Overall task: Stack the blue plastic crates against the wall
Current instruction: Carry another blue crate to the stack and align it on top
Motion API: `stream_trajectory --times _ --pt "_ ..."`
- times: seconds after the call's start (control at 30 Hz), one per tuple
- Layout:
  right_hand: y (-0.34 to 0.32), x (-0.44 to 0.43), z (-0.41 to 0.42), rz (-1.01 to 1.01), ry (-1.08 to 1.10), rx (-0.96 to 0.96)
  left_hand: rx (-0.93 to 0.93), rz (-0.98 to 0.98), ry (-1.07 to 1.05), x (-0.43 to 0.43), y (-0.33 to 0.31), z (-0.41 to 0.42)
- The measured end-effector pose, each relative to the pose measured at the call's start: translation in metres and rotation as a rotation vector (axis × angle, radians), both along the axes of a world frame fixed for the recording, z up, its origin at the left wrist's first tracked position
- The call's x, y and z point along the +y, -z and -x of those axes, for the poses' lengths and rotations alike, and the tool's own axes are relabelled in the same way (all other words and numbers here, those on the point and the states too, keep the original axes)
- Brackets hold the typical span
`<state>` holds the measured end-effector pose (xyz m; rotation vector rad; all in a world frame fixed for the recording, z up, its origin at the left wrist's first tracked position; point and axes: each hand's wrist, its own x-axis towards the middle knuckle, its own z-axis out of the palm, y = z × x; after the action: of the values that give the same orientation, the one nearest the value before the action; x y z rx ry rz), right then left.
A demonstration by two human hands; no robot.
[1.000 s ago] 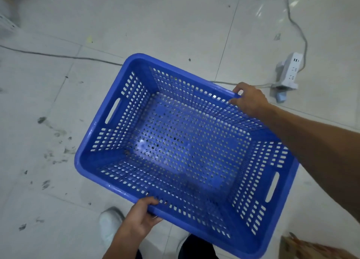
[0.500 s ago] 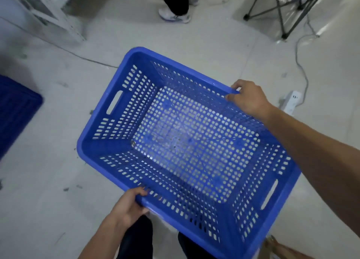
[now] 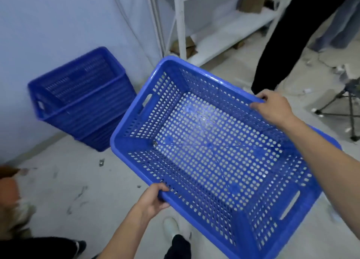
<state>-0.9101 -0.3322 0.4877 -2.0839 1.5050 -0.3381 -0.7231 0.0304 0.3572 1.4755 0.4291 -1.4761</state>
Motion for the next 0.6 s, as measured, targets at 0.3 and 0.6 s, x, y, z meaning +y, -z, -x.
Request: stream_trajectory --times 0.3,0.6 --pt "-0.128 0.034 -0.237 0.096 -0.185 -0.145 -0.167 0.143 -0.233 0.053 -0.106 -0.178" --pt "-0.19 0.04 -0.451 0.134 -0.36 -0.261 -0.196 0.226 -0.54 0.06 -0.148 -0.298"
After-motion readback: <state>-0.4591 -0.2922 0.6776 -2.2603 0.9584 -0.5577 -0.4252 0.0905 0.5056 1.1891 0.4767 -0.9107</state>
